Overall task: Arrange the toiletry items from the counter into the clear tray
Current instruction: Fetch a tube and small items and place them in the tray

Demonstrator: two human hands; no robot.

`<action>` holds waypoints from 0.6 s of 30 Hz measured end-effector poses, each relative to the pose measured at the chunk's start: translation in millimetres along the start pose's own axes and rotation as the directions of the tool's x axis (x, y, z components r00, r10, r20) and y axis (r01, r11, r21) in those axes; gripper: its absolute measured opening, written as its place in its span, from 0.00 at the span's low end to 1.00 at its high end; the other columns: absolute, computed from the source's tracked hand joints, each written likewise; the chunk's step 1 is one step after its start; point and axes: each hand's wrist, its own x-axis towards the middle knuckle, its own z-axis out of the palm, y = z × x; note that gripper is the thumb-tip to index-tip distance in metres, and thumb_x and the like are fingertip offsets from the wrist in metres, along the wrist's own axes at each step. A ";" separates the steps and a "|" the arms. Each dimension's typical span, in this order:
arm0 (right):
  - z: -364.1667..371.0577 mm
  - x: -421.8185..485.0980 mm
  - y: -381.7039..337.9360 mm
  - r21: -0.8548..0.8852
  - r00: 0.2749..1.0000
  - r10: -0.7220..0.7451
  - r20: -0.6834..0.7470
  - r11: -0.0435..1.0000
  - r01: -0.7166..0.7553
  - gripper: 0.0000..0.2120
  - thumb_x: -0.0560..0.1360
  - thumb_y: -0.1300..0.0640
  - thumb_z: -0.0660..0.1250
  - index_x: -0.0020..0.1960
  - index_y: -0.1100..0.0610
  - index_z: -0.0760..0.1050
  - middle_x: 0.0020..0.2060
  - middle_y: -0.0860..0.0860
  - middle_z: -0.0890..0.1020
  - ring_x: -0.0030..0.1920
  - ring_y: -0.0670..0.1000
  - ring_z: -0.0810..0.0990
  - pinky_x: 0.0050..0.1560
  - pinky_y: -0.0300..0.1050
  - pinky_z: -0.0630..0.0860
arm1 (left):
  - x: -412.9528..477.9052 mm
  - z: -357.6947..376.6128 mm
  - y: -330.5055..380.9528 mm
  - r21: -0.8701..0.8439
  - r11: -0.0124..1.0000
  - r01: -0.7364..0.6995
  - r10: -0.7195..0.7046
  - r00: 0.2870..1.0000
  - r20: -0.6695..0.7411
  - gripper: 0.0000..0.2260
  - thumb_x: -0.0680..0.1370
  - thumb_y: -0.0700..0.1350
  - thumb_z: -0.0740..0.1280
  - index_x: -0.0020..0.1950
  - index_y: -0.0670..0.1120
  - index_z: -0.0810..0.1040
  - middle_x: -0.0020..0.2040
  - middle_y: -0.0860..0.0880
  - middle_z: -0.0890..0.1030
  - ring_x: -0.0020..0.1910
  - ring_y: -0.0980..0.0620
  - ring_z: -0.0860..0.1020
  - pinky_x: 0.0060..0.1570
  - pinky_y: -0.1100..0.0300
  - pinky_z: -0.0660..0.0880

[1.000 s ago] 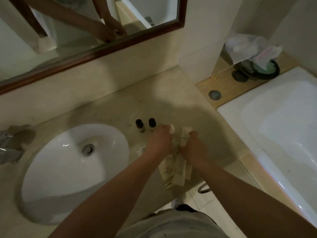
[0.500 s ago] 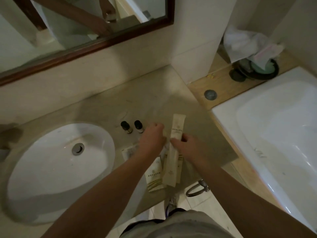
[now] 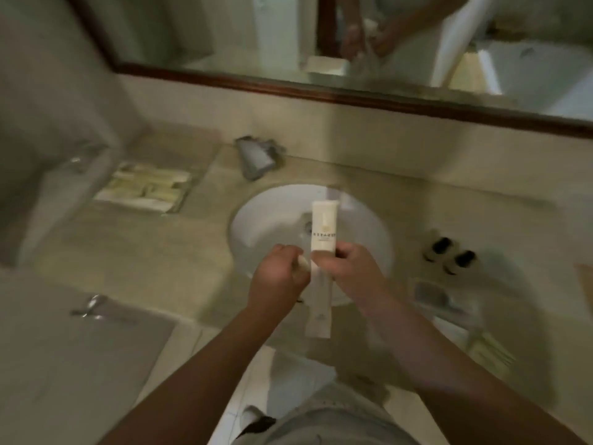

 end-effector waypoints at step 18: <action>314.6 99.2 -78.7 -0.057 0.942 0.001 0.335 0.998 0.019 0.08 0.79 0.56 0.65 0.55 0.57 0.80 0.42 0.48 0.83 0.41 0.46 0.80 0.38 0.33 0.74 | -11.7 -212.6 -248.3 -0.068 0.884 0.462 -0.459 0.836 -0.299 0.16 0.71 0.47 0.71 0.57 0.47 0.76 0.50 0.50 0.78 0.48 0.51 0.77 0.49 0.56 0.75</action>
